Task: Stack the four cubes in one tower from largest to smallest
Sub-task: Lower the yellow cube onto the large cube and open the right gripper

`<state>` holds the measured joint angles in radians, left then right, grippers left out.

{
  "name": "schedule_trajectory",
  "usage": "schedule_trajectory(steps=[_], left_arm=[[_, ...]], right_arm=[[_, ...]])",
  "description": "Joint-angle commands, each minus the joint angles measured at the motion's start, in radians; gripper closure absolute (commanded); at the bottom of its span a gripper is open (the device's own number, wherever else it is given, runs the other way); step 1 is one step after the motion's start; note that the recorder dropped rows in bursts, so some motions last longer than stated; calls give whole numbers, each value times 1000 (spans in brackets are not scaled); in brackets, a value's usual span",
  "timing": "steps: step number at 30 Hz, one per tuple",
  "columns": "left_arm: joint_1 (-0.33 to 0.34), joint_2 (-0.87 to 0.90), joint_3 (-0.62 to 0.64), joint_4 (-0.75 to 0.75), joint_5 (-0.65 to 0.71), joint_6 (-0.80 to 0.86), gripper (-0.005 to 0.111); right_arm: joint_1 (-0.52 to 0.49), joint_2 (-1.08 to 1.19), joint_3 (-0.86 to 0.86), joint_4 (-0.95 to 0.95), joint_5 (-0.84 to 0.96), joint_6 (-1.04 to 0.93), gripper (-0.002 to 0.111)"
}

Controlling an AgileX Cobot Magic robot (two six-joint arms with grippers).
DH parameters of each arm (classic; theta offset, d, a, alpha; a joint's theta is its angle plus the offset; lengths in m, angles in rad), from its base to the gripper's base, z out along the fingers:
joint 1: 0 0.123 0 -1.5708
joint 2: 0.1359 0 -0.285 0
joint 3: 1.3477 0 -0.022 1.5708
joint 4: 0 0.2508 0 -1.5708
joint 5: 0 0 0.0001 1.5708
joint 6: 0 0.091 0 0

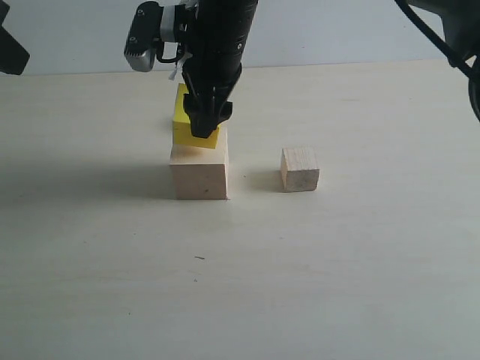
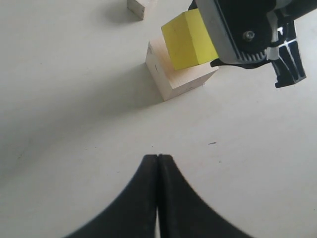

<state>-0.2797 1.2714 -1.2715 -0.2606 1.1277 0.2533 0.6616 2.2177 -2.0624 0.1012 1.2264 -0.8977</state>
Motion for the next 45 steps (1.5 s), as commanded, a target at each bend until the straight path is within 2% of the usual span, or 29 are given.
schedule_trajectory(steps=[1,41,45], left_arm=[[1,-10,2,-7,2,2,107],[1,-10,2,-11,-4,4,107],[1,-10,2,-11,-4,4,107]], right_arm=[[2,-5,-7,4,-5,1,108],[2,-5,33,5,-5,2,108],[2,-5,33,27,-5,2,95]])
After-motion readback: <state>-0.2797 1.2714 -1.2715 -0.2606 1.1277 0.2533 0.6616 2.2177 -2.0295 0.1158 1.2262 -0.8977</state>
